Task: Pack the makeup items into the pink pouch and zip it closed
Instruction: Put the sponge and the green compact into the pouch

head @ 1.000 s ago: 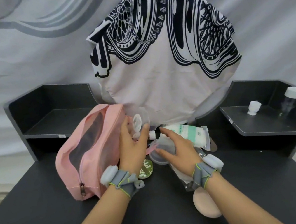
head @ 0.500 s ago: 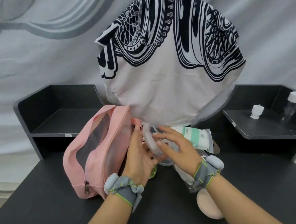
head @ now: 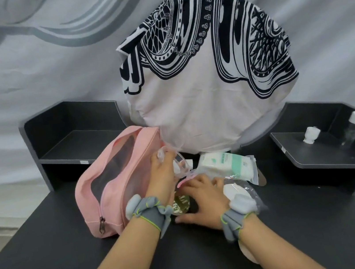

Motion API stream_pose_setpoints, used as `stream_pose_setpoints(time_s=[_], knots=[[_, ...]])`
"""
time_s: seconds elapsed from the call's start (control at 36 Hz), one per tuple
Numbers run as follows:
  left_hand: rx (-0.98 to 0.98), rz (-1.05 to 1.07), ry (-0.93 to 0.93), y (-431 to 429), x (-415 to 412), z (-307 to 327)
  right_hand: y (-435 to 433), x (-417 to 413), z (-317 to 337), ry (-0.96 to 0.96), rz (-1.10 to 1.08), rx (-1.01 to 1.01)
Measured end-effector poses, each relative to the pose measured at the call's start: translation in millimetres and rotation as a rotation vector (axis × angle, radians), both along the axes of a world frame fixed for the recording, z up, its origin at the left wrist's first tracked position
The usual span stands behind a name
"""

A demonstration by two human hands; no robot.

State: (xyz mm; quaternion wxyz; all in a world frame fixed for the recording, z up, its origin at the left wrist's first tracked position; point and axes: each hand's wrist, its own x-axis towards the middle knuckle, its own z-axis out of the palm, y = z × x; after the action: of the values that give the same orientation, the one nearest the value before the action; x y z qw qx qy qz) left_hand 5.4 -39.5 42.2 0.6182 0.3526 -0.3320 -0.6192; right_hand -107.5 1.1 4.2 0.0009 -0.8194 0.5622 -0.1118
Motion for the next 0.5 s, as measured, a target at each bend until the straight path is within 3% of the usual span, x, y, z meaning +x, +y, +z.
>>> stream_pose_setpoints(time_s=[0.14, 0.5], knots=[[0.013, -0.036, -0.026, 0, 5, -7, -4, 9, -3, 0.045, 0.005, -0.022], [-0.046, 0.01, -0.054, 0, 9, -5, -5, -19, 24, -0.36, -0.298, -0.11]])
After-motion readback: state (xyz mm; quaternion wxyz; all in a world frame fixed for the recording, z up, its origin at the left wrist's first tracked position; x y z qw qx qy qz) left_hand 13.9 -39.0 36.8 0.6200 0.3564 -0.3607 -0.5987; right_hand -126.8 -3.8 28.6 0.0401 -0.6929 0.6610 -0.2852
